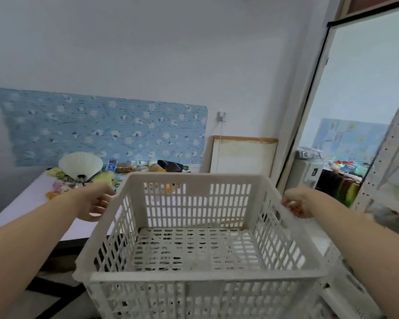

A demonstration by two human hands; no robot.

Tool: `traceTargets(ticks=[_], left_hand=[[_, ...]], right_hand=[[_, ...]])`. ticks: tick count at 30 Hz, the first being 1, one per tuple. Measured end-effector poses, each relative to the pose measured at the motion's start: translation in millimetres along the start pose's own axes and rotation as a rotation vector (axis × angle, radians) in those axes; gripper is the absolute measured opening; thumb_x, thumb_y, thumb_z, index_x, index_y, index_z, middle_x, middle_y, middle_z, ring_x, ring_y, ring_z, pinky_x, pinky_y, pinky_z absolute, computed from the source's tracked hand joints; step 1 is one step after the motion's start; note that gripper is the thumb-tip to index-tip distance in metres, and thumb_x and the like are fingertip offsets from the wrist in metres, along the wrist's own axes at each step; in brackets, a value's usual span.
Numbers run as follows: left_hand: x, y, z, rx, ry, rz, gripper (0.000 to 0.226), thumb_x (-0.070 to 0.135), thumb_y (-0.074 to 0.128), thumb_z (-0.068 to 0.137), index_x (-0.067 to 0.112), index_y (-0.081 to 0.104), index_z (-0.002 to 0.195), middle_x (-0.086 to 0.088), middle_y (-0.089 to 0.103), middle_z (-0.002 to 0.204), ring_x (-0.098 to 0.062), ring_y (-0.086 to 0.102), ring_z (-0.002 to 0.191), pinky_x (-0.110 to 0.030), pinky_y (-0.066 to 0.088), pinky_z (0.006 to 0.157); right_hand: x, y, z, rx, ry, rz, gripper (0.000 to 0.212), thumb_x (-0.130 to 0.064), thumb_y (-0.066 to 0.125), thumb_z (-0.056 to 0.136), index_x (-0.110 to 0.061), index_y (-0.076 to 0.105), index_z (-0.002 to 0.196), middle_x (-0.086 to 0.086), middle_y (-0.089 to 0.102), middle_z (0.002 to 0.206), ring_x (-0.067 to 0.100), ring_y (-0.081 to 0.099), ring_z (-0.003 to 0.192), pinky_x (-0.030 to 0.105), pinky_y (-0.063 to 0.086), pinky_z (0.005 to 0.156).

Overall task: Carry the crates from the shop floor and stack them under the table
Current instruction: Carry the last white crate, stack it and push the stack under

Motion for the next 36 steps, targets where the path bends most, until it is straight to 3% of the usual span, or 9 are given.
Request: traceTargets(ticks=[3, 7, 10, 16, 19, 22, 27, 36], left_hand=[[13.7, -0.2, 45.4, -0.001, -0.032, -0.004, 0.015, 0.021, 0.062, 0.081, 0.007, 0.056, 0.077, -0.009, 0.055, 0.072, -0.022, 0.051, 0.063, -0.03, 0.045, 0.06], [27.3, 5.1, 106.8, 0.007, -0.089, 0.012, 0.011, 0.014, 0.063, 0.083, 0.008, 0.06, 0.074, -0.007, 0.056, 0.074, -0.022, 0.051, 0.066, -0.03, 0.045, 0.063], [29.0, 12.3, 149.4, 0.024, -0.146, 0.047, 0.011, 0.012, 0.061, 0.084, 0.008, 0.064, 0.073, -0.007, 0.058, 0.071, -0.022, 0.053, 0.066, -0.029, 0.046, 0.063], [13.3, 29.0, 206.6, 0.089, -0.262, 0.052, 0.012, 0.013, 0.061, 0.084, 0.005, 0.068, 0.088, -0.008, 0.064, 0.077, -0.023, 0.057, 0.068, -0.028, 0.048, 0.059], [8.0, 32.4, 219.1, 0.13, -0.283, -0.013, 0.012, 0.009, 0.059, 0.08, 0.003, 0.067, 0.087, -0.009, 0.064, 0.078, -0.023, 0.057, 0.069, -0.03, 0.048, 0.06], [14.4, 39.2, 218.9, 0.16, -0.298, -0.024, 0.009, 0.009, 0.059, 0.084, 0.004, 0.066, 0.086, -0.009, 0.065, 0.077, -0.023, 0.06, 0.069, -0.031, 0.049, 0.059], [10.8, 42.9, 207.6, 0.221, -0.33, -0.001, 0.012, 0.011, 0.054, 0.089, 0.007, 0.063, 0.083, -0.006, 0.061, 0.072, -0.022, 0.056, 0.064, -0.027, 0.043, 0.056], [-12.2, 23.9, 179.5, 0.401, -0.332, -0.069, 0.017, 0.012, 0.051, 0.083, 0.006, 0.064, 0.09, -0.008, 0.06, 0.086, -0.023, 0.051, 0.07, -0.027, 0.041, 0.064]], right_hand=[[-23.4, 20.8, 54.3, -0.029, 0.018, -0.024, 0.016, -0.012, 0.056, 0.088, -0.008, 0.049, 0.074, 0.008, 0.037, 0.06, 0.018, 0.03, 0.049, 0.026, 0.026, 0.052], [-52.5, 45.1, 117.7, -0.053, 0.014, -0.067, 0.006, -0.008, 0.055, 0.091, -0.004, 0.053, 0.088, 0.01, 0.043, 0.065, 0.019, 0.032, 0.051, 0.028, 0.031, 0.052], [-69.7, 65.0, 167.4, -0.071, 0.002, -0.112, 0.01, -0.005, 0.053, 0.091, -0.001, 0.052, 0.1, 0.011, 0.047, 0.064, 0.02, 0.035, 0.051, 0.027, 0.032, 0.047], [-81.0, 104.6, 257.1, -0.13, 0.009, -0.119, 0.012, 0.001, 0.053, 0.089, -0.003, 0.043, 0.085, 0.007, 0.037, 0.062, 0.017, 0.03, 0.052, 0.025, 0.029, 0.052], [-110.2, 110.5, 292.0, -0.168, -0.091, -0.162, 0.01, 0.001, 0.052, 0.089, -0.004, 0.046, 0.082, 0.007, 0.036, 0.061, 0.017, 0.029, 0.049, 0.026, 0.029, 0.048], [-123.4, 116.0, 308.8, -0.293, -0.139, -0.259, 0.006, -0.004, 0.049, 0.09, -0.006, 0.05, 0.084, 0.009, 0.043, 0.064, 0.018, 0.038, 0.049, 0.023, 0.039, 0.048], [-125.5, 125.3, 318.4, -0.522, -0.085, -0.375, 0.011, -0.006, 0.048, 0.093, 0.0, 0.053, 0.101, 0.012, 0.049, 0.069, 0.024, 0.053, 0.053, 0.033, 0.055, 0.055], [-131.5, 134.5, 306.7, -0.577, -0.111, -0.514, 0.023, -0.004, 0.047, 0.093, 0.004, 0.049, 0.115, 0.017, 0.056, 0.086, 0.03, 0.064, 0.064, 0.036, 0.058, 0.051]])
Point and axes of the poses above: each hand's wrist, its own z-axis towards the middle knuckle, its own y-axis out of the palm, x = y × z, the point moved 9 cm from there along z, towards the middle knuckle
